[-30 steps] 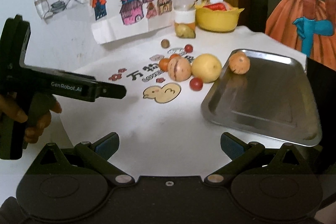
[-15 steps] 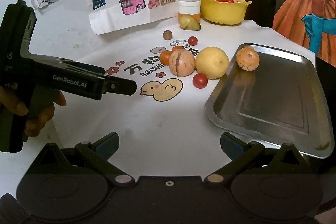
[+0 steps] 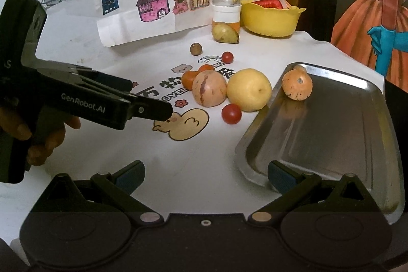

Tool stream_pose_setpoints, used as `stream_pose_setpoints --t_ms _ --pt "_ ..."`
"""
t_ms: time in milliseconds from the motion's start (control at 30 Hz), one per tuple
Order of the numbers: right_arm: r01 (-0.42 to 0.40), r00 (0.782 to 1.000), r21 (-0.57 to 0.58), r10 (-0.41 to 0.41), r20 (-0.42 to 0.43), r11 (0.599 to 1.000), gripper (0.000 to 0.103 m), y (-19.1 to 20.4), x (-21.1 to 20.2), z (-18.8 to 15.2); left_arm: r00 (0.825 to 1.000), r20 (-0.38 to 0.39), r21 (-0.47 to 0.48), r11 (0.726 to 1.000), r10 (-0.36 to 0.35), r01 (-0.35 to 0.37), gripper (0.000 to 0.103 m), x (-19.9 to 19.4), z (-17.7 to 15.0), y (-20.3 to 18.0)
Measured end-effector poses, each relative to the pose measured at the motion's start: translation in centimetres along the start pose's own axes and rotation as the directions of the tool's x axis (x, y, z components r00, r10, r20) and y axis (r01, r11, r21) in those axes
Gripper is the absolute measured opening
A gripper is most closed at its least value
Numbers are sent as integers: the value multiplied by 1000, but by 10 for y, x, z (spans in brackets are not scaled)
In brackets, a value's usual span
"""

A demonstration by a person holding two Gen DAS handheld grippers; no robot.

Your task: Organize fruits

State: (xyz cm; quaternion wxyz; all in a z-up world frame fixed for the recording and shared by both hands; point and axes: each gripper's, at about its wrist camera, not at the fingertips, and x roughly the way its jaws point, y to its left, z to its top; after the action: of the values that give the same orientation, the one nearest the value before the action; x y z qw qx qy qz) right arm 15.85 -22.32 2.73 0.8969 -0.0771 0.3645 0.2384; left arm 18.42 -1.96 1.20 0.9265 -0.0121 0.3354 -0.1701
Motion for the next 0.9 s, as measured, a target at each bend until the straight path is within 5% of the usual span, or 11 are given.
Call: stream_pose_setpoints --t_ms 400,900 --pt "78 996 -103 -73 56 992 100 -4 15 13 1000 3 26 1000 -18 18 103 21 14 0" --pt "89 995 -168 -80 59 982 78 -8 37 26 993 -15 -153 982 -116 112 101 47 22 12"
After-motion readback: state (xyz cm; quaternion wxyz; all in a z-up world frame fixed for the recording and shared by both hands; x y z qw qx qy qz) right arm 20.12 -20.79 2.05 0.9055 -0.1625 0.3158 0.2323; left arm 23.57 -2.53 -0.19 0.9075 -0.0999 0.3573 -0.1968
